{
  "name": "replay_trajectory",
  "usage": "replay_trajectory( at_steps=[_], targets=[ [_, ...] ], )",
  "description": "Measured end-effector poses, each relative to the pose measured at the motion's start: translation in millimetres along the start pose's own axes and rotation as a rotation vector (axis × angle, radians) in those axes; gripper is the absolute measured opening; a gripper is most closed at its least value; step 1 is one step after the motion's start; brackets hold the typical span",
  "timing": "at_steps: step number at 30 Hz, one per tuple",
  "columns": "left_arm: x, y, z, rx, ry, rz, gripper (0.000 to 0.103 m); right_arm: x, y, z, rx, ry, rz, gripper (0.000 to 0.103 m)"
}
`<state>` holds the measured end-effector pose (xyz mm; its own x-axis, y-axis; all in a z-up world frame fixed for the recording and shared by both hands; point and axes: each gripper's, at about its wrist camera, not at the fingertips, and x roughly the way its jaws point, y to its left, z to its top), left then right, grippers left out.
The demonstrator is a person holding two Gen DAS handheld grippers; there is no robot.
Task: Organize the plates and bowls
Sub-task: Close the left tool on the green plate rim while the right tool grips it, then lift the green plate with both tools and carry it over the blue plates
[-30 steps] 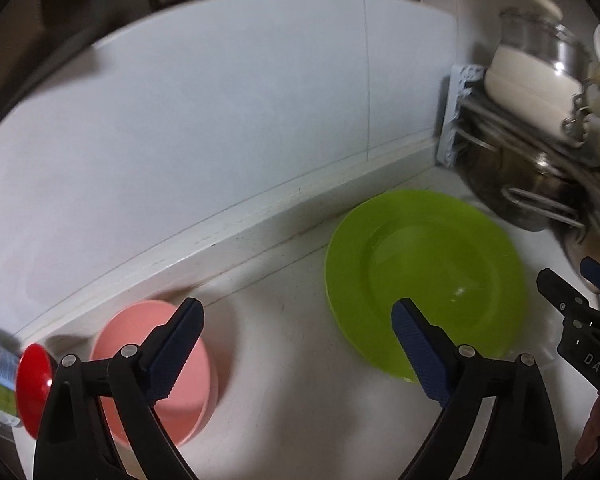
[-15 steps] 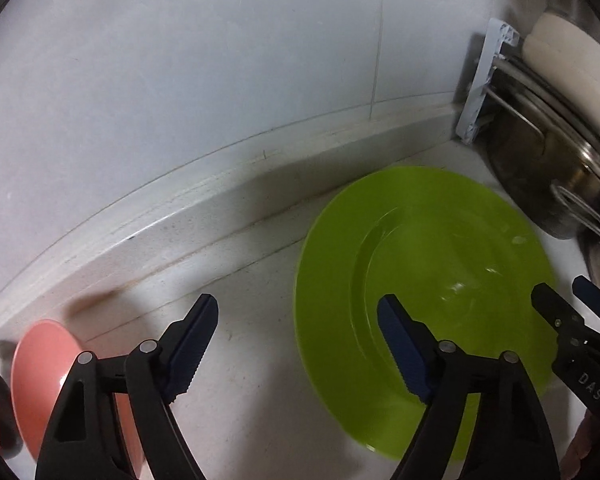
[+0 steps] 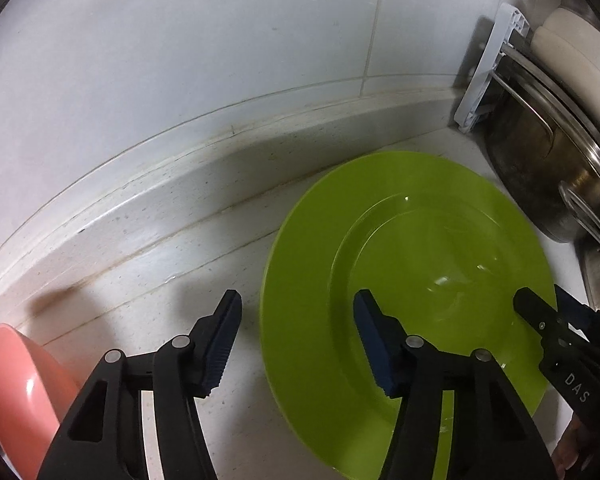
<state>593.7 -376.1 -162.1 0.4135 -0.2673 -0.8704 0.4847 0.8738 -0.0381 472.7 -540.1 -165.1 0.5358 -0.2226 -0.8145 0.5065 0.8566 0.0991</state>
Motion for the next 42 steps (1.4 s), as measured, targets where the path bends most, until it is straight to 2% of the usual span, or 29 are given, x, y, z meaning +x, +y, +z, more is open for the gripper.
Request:
replay_trajectory(
  at_steps=[2,4,11,19,32,42],
  targets=[
    [1,0,2,-0.005,0.008,-0.009,0.055,1,1,2,-0.006,0.007,0.010,0.050],
    [1,-1,4,-0.008,0.016,-0.023,0.047,5,4,5,-0.015,0.018,0.024,0.043],
    [3,-2,10,-0.029,0.040,-0.026,0.043,7,7,11,-0.038,0.042,0.007,0.042],
    [-8,3,-2,-0.042,0.052,-0.036,0.042,-1,10,7,-0.062,0.042,-0.014,0.042],
    [-74,10,-45,-0.036,-0.024,-0.023,0.042,-52,20,-22,-0.092,0.012,-0.001,0.042],
    [-126,27,-87,-0.075,-0.039,-0.024,0.042,-110,42,-64,-0.149,-0.028,0.003,0.042]
  ],
)
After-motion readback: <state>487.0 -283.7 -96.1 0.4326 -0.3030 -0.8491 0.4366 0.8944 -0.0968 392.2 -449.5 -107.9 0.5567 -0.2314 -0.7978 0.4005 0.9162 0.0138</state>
